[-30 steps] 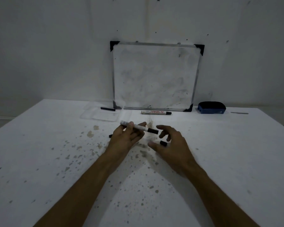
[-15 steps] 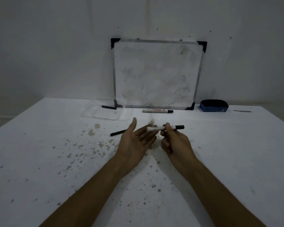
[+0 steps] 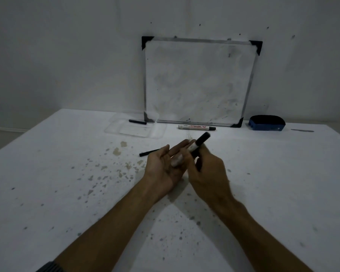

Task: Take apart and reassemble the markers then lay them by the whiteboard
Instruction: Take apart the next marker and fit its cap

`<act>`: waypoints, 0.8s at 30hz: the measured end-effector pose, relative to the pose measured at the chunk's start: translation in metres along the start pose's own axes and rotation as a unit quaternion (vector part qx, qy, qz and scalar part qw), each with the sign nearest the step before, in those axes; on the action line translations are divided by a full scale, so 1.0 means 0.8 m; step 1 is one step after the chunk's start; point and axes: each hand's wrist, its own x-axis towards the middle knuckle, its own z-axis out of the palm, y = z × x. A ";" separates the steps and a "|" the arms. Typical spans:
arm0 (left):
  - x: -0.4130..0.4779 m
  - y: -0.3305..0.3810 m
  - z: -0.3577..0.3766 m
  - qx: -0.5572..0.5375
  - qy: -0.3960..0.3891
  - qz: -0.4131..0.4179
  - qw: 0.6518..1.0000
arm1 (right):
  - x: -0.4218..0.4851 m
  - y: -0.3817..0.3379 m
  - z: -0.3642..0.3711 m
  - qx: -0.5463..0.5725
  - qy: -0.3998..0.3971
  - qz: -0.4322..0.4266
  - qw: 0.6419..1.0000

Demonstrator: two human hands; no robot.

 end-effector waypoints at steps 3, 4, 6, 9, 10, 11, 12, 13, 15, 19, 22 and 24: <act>-0.002 -0.002 0.001 0.015 0.004 0.002 1.000 | -0.003 -0.002 -0.005 0.112 0.064 -0.041 0.991; -0.002 -0.003 0.002 0.015 0.000 -0.006 1.000 | -0.007 -0.003 -0.001 0.103 0.058 -0.054 0.992; -0.001 -0.006 0.002 0.028 -0.006 -0.017 0.999 | -0.015 -0.003 0.011 0.033 -0.007 -0.046 0.998; 0.002 -0.003 -0.001 0.033 -0.001 -0.018 0.999 | -0.016 0.000 0.017 0.032 -0.022 0.000 0.999; 0.002 0.000 -0.002 0.028 -0.002 -0.013 1.000 | -0.013 0.000 0.015 0.056 -0.005 0.004 0.998; 0.002 0.002 -0.002 0.029 -0.008 -0.006 1.000 | -0.010 0.000 0.011 0.077 0.012 0.006 0.997; 0.003 0.004 -0.002 0.035 -0.012 0.000 0.999 | -0.009 0.001 0.007 0.097 0.025 0.012 0.995; 0.003 0.004 -0.002 0.043 -0.011 0.005 0.999 | -0.008 0.001 0.004 0.116 0.034 0.021 0.992; 0.002 0.004 -0.001 0.064 -0.001 0.012 0.998 | -0.005 0.005 0.000 0.142 0.043 0.052 0.988; 0.003 0.004 0.000 0.125 -0.016 0.019 0.992 | 0.004 0.015 -0.007 0.173 0.060 0.103 0.978; 0.009 0.003 -0.006 0.178 -0.018 0.044 0.983 | 0.009 0.024 -0.014 0.182 0.055 0.146 0.971; 0.013 0.001 -0.009 0.222 -0.017 0.057 0.973 | 0.012 0.031 -0.018 0.186 0.058 0.188 0.963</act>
